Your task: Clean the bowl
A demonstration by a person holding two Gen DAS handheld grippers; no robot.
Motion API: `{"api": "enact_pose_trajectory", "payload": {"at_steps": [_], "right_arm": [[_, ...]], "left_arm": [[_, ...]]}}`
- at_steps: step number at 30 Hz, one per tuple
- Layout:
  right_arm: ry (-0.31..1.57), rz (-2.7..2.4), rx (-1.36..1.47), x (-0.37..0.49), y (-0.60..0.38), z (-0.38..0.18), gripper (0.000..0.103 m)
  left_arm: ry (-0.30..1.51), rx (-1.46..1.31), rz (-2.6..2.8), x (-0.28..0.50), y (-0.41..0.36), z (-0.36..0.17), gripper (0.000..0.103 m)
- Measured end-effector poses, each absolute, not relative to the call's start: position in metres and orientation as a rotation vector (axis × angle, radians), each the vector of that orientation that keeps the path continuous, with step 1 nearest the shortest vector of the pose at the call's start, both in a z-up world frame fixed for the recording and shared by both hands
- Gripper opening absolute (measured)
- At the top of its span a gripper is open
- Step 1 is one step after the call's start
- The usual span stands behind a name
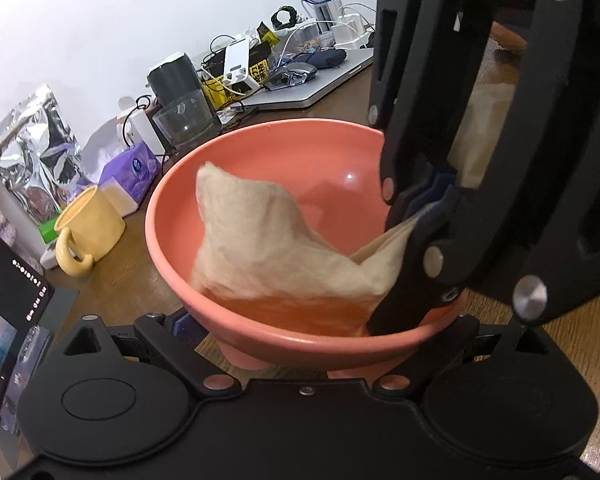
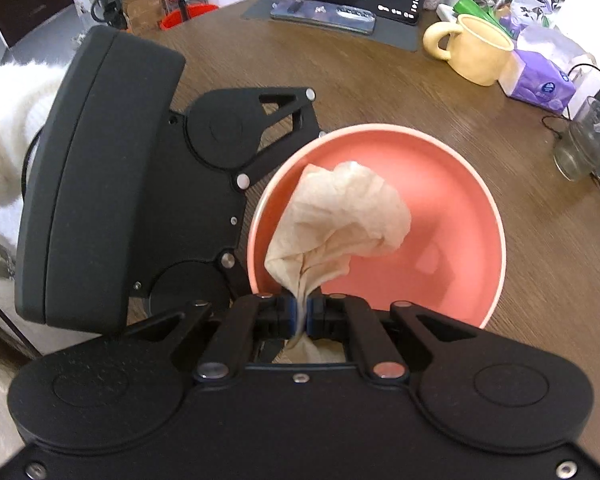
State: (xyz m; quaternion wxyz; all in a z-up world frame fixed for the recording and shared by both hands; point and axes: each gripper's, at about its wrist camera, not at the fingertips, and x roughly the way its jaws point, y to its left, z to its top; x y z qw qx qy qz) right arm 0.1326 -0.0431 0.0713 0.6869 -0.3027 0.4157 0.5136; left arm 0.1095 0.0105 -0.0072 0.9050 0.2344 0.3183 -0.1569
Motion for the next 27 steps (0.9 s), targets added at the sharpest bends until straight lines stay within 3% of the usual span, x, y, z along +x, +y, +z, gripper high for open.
{"api": "enact_pose_trajectory", "payload": {"at_steps": [13, 27], "right_arm": [[0.787, 1.327, -0.405, 0.154, -0.068, 0.069, 0.005], [0.55, 1.177, -0.336, 0.159, -0.077, 0.069, 0.005]], "left_arm": [[0.651, 0.486, -0.345, 0.107, 0.01, -0.008, 0.096], [0.641, 0.494, -0.337, 0.106, 0.006, -0.009, 0.096]]}}
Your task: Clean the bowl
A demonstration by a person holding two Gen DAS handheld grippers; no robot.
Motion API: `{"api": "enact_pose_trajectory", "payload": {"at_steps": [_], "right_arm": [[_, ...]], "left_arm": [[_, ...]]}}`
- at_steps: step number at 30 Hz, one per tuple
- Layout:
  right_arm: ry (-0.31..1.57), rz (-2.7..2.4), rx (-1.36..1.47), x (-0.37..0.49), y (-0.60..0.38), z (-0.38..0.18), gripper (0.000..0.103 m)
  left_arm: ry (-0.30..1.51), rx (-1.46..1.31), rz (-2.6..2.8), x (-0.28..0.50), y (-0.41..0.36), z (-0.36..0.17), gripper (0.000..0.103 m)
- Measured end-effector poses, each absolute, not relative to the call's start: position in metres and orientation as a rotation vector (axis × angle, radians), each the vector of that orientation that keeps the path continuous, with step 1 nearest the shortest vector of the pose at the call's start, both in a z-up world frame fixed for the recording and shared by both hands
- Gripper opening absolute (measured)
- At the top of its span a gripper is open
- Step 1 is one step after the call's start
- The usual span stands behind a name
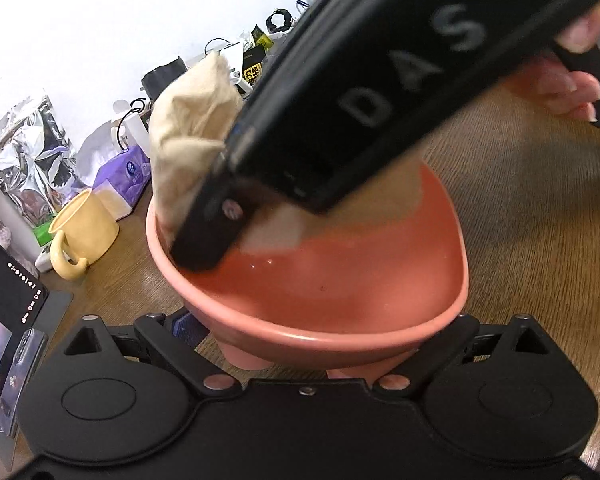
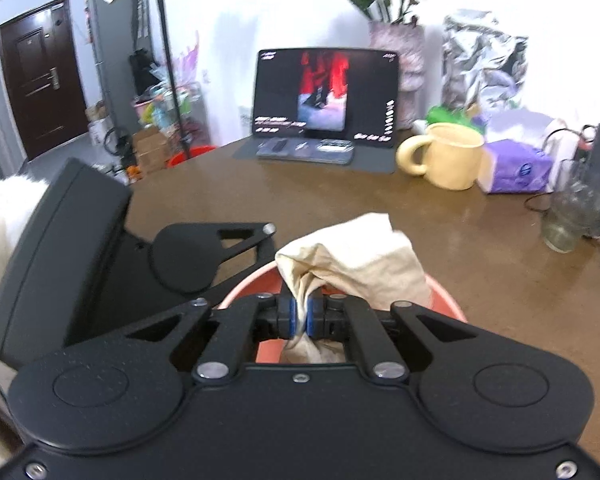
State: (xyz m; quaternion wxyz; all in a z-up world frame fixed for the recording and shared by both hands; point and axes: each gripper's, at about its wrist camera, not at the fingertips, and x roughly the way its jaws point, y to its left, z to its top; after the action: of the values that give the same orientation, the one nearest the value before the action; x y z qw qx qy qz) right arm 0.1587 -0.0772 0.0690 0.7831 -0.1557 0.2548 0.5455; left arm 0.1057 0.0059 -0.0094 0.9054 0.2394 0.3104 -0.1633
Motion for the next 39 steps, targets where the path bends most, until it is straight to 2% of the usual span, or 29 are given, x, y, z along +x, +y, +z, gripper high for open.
{"api": "enact_pose_trajectory", "payload": {"at_steps": [13, 39], "right_arm": [[0.441, 1.03, -0.435, 0.155, -0.077, 0.067, 0.005], [0.48, 0.812, -0.734, 0.142, -0.078, 0.052, 0.005]], "left_arm": [[0.633, 0.509, -0.329, 0.104, 0.001, -0.012, 0.096], [0.621, 0.526, -0.312, 0.103, 0.0, -0.014, 0.095]]}}
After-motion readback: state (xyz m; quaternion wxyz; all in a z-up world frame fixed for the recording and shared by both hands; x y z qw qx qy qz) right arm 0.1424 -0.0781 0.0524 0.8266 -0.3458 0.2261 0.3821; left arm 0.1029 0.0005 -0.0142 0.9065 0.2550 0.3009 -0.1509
